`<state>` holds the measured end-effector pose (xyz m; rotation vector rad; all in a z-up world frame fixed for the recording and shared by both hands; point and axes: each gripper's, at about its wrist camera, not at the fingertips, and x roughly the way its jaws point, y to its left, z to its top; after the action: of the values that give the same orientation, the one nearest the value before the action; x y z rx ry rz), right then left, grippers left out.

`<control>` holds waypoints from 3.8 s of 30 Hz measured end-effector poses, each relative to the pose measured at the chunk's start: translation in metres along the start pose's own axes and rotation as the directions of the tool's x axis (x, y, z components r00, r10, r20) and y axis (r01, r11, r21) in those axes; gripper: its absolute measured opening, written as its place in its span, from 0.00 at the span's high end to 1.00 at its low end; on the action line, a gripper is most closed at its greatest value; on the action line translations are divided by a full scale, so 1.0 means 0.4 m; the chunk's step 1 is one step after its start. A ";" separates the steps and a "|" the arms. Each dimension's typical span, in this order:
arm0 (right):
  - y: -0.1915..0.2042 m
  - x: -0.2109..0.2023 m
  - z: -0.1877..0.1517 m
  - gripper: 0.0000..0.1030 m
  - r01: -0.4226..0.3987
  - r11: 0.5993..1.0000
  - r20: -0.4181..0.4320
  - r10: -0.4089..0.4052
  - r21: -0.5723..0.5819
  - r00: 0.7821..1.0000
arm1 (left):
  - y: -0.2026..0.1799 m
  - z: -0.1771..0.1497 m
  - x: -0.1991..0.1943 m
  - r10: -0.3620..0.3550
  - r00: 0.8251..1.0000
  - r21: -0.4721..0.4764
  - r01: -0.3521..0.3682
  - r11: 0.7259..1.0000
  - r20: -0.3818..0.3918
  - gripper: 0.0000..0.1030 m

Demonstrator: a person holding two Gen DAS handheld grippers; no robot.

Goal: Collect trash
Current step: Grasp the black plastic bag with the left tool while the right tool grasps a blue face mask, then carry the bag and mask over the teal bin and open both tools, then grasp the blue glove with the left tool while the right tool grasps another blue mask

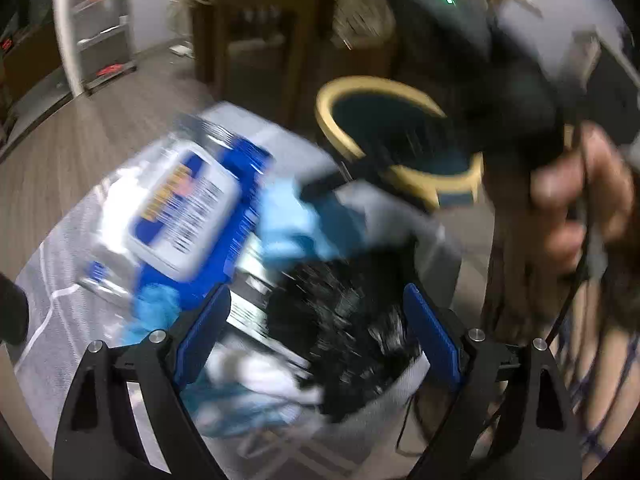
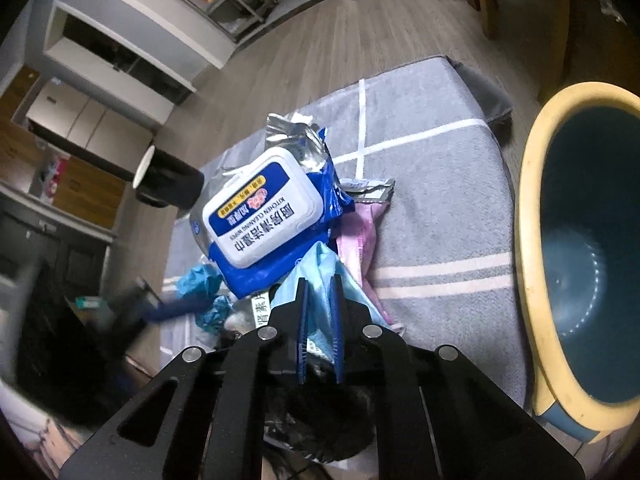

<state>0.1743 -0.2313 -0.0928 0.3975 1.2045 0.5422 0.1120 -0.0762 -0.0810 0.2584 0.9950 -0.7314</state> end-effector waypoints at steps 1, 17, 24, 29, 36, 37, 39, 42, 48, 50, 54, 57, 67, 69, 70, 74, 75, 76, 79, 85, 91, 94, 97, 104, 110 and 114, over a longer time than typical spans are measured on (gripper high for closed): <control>-0.001 -0.007 -0.003 0.89 -0.006 1.000 0.009 0.006 0.002 1.000 | -0.014 -0.007 0.017 0.017 0.999 0.016 -0.016 1.000 -0.028 0.17; 0.009 -0.139 -0.050 0.91 -0.056 0.998 0.170 0.054 0.006 0.984 | 0.035 -0.028 -0.033 -0.025 0.999 -0.147 0.028 0.989 0.020 0.85; -0.001 -0.200 -0.085 0.92 -0.060 0.998 0.266 0.053 0.018 0.963 | 0.061 -0.029 -0.127 0.020 0.989 -0.230 0.015 0.973 0.148 0.85; -0.003 -0.239 -0.113 0.92 -0.022 1.000 0.332 0.014 0.019 0.943 | 0.095 -0.035 -0.172 0.063 0.975 -0.311 0.007 0.950 0.215 0.85; -0.010 -0.284 -0.137 0.92 0.094 0.994 0.424 -0.110 0.057 0.899 | 0.117 -0.004 -0.176 0.133 0.958 -0.430 -0.012 0.903 0.252 0.85; -0.013 -0.284 -0.138 0.92 0.118 0.991 0.429 -0.134 0.063 0.893 | 0.111 0.009 -0.169 0.138 0.957 -0.440 -0.013 0.898 0.254 0.85; -0.028 -0.287 -0.142 0.92 0.162 0.983 0.439 -0.182 0.084 0.880 | 0.093 0.038 -0.151 0.137 0.959 -0.442 -0.013 0.897 0.249 0.85; -0.059 -0.308 -0.150 0.92 0.183 0.975 0.460 -0.221 0.126 0.860 | 0.056 0.090 -0.113 0.126 0.962 -0.422 -0.012 0.906 0.243 0.85; -0.146 -0.371 -0.171 0.92 0.141 0.958 0.520 -0.256 0.251 0.815 | -0.031 0.203 -0.012 0.107 0.968 -0.388 -0.012 0.922 0.226 0.84; -0.178 -0.385 -0.175 0.92 0.121 0.950 0.530 -0.263 0.287 0.806 | -0.055 0.238 0.022 0.102 0.971 -0.386 -0.010 0.922 0.218 0.84; -0.236 -0.393 -0.176 0.92 0.074 0.937 0.539 -0.260 0.342 0.801 | -0.103 0.295 0.086 0.089 0.974 -0.370 -0.006 0.929 0.207 0.84; -0.275 -0.393 -0.173 0.91 0.042 0.925 0.540 -0.256 0.377 0.802 | -0.127 0.325 0.125 0.091 0.976 -0.354 -0.016 0.935 0.196 0.83; -0.350 -0.374 -0.162 0.89 0.032 0.896 0.497 -0.276 0.444 0.823 | -0.159 0.348 0.188 0.084 0.982 -0.324 -0.025 0.946 0.167 0.47; -0.359 -0.368 -0.158 0.86 0.035 0.888 0.484 -0.282 0.458 0.828 | -0.154 0.339 0.178 0.085 0.981 -0.326 -0.024 0.945 0.174 0.46; -0.361 -0.366 -0.157 0.83 0.035 0.885 0.481 -0.284 0.464 0.829 | -0.149 0.332 0.170 0.087 0.981 -0.327 -0.026 0.945 0.173 0.46; -0.349 -0.363 -0.154 0.65 0.037 0.886 0.483 -0.286 0.462 0.828 | -0.126 0.304 0.128 0.099 0.978 -0.332 -0.033 0.943 0.184 0.40; -0.342 -0.361 -0.153 0.64 0.043 0.888 0.482 -0.289 0.459 0.827 | -0.118 0.295 0.113 0.105 0.976 -0.333 -0.037 0.942 0.188 0.39; -0.339 -0.362 -0.163 0.63 0.046 0.889 0.483 -0.290 0.455 0.826 | -0.109 0.285 0.097 0.111 0.975 -0.333 -0.041 0.942 0.194 0.37; -0.318 -0.350 -0.158 0.62 0.060 0.901 0.479 -0.284 0.430 0.831 | -0.076 0.250 0.040 0.137 0.969 -0.334 -0.063 0.940 0.203 0.34; -0.250 -0.319 -0.138 0.55 0.110 0.928 0.461 -0.276 0.355 0.843 | 0.018 0.170 -0.084 0.211 0.954 -0.360 -0.124 0.924 0.213 0.26; -0.185 -0.287 -0.122 0.52 0.145 0.948 0.444 -0.264 0.284 0.856 | 0.103 0.101 -0.164 0.263 0.942 -0.396 -0.165 0.903 0.207 0.23; -0.157 -0.270 -0.117 0.52 0.158 0.956 0.426 -0.254 0.249 0.868 | 0.137 0.062 -0.185 0.284 0.940 -0.408 -0.188 0.893 0.188 0.23; -0.134 -0.252 -0.110 0.52 0.183 0.962 0.405 -0.253 0.205 0.878 | 0.168 0.014 -0.193 0.292 0.942 -0.426 -0.199 0.883 0.165 0.23; -0.086 -0.216 -0.115 0.52 0.221 0.967 0.366 -0.253 0.126 0.895 | 0.205 -0.063 -0.139 0.274 0.959 -0.462 -0.212 0.861 0.071 0.25; -0.086 -0.212 -0.117 0.52 0.223 0.967 0.355 -0.253 0.124 0.900 | 0.197 -0.063 -0.081 0.262 0.965 -0.416 -0.236 0.878 0.005 0.39; -0.081 -0.206 -0.119 0.52 0.225 0.968 0.343 -0.249 0.107 0.906 | 0.209 -0.070 -0.057 0.248 0.968 -0.423 -0.238 0.874 -0.034 0.63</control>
<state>0.1138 -0.3059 -0.0629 0.3788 0.9050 0.2071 0.1413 0.0097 -0.0874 -0.0078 1.0522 -0.2732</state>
